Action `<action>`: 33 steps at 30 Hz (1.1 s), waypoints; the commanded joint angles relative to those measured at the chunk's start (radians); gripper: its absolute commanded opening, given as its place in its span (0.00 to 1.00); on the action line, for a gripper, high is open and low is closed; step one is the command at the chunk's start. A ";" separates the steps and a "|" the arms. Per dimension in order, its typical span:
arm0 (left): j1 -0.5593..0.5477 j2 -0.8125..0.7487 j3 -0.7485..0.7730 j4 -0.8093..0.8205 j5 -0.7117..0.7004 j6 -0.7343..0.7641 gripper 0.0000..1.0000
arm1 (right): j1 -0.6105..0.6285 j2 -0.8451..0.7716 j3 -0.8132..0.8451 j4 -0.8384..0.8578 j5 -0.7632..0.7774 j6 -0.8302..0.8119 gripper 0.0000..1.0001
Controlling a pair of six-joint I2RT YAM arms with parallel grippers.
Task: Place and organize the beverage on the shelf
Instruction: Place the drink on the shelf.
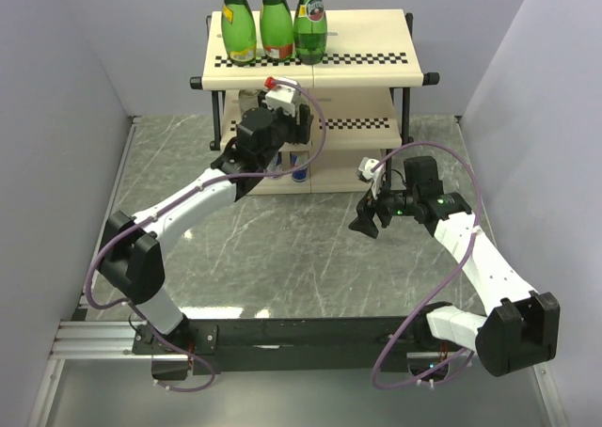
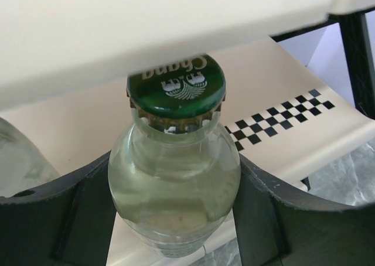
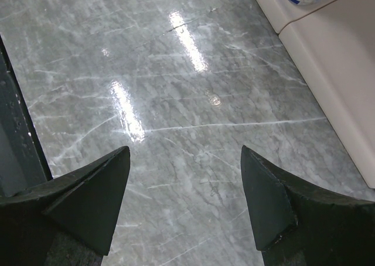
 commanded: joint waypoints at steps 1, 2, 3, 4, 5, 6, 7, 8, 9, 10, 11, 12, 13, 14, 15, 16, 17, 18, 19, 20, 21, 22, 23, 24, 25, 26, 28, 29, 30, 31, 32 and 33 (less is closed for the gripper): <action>0.012 -0.025 0.095 0.149 -0.004 -0.009 0.00 | -0.009 -0.024 0.040 -0.002 -0.018 -0.015 0.82; 0.017 -0.022 0.098 0.152 -0.009 -0.006 0.00 | -0.008 -0.024 0.040 -0.002 -0.018 -0.015 0.82; 0.017 -0.021 0.099 0.153 -0.012 -0.003 0.00 | -0.009 -0.024 0.039 0.000 -0.018 -0.017 0.82; 0.019 -0.016 0.099 0.156 -0.018 -0.001 0.00 | -0.009 -0.024 0.040 -0.002 -0.018 -0.015 0.82; 0.023 -0.015 0.098 0.160 -0.017 0.000 0.00 | -0.009 -0.024 0.040 -0.002 -0.018 -0.015 0.82; 0.025 -0.012 0.099 0.161 -0.018 0.002 0.00 | -0.009 -0.022 0.040 0.000 -0.017 -0.015 0.82; 0.025 -0.005 0.102 0.161 -0.021 0.000 0.00 | -0.009 -0.024 0.040 -0.002 -0.018 -0.017 0.82; 0.025 -0.002 0.105 0.163 -0.026 0.003 0.00 | -0.011 -0.024 0.040 -0.002 -0.018 -0.015 0.82; 0.025 0.004 0.108 0.167 -0.030 0.005 0.00 | -0.009 -0.024 0.040 -0.002 -0.018 -0.014 0.82; 0.026 0.007 0.110 0.167 -0.043 0.008 0.00 | -0.009 -0.022 0.039 0.000 -0.018 -0.015 0.82; 0.025 0.011 0.118 0.167 -0.050 0.011 0.00 | -0.009 -0.022 0.040 -0.002 -0.018 -0.015 0.82; 0.026 0.015 0.121 0.166 -0.055 0.011 0.00 | -0.009 -0.022 0.040 -0.002 -0.018 -0.015 0.82; 0.026 0.021 0.125 0.161 -0.063 0.012 0.00 | -0.009 -0.022 0.039 0.000 -0.018 -0.015 0.82; 0.026 0.024 0.133 0.161 -0.063 0.014 0.00 | -0.008 -0.021 0.040 -0.002 -0.018 -0.015 0.82; 0.026 0.033 0.136 0.160 -0.063 0.016 0.00 | -0.009 -0.024 0.039 0.000 -0.018 -0.014 0.82; 0.028 0.038 0.147 0.152 -0.066 0.016 0.00 | -0.008 -0.024 0.039 0.001 -0.018 -0.014 0.82; 0.028 0.041 0.153 0.144 -0.072 0.017 0.00 | -0.009 -0.024 0.039 0.002 -0.018 -0.014 0.82; 0.028 0.045 0.156 0.141 -0.075 0.017 0.00 | -0.009 -0.024 0.037 0.000 -0.018 -0.014 0.82; 0.028 0.050 0.161 0.138 -0.078 0.019 0.00 | -0.009 -0.024 0.039 -0.002 -0.018 -0.015 0.82; 0.028 0.051 0.161 0.140 -0.080 0.020 0.00 | -0.009 -0.024 0.037 -0.002 -0.020 -0.015 0.82; 0.028 0.053 0.161 0.138 -0.080 0.019 0.00 | -0.009 -0.024 0.037 0.000 -0.020 -0.015 0.82; 0.028 0.054 0.161 0.138 -0.083 0.020 0.00 | -0.009 -0.024 0.039 0.000 -0.020 -0.015 0.82; 0.028 0.056 0.159 0.138 -0.081 0.020 0.00 | -0.008 -0.024 0.039 0.000 -0.020 -0.017 0.82; 0.028 0.055 0.159 0.138 -0.081 0.022 0.00 | -0.009 -0.025 0.037 0.000 -0.020 -0.015 0.82; 0.028 0.054 0.158 0.137 -0.081 0.020 0.00 | -0.009 -0.025 0.036 0.001 -0.020 -0.017 0.82; 0.028 0.056 0.161 0.134 -0.083 0.022 0.00 | -0.009 -0.025 0.037 0.002 -0.021 -0.015 0.82; 0.028 0.056 0.164 0.130 -0.083 0.020 0.01 | -0.009 -0.024 0.039 -0.002 -0.023 -0.017 0.82; 0.029 0.058 0.164 0.129 -0.084 0.020 0.02 | -0.009 -0.024 0.039 -0.002 -0.023 -0.018 0.82; 0.028 0.058 0.165 0.127 -0.084 0.017 0.05 | -0.009 -0.024 0.039 -0.002 -0.023 -0.017 0.82; 0.028 0.059 0.165 0.127 -0.086 0.019 0.11 | -0.009 -0.024 0.039 0.000 -0.023 -0.017 0.82; 0.028 0.059 0.164 0.129 -0.086 0.016 0.15 | -0.009 -0.024 0.036 0.000 -0.021 -0.017 0.82; 0.028 0.056 0.161 0.135 -0.087 0.016 0.20 | -0.008 -0.025 0.037 0.000 -0.021 -0.017 0.82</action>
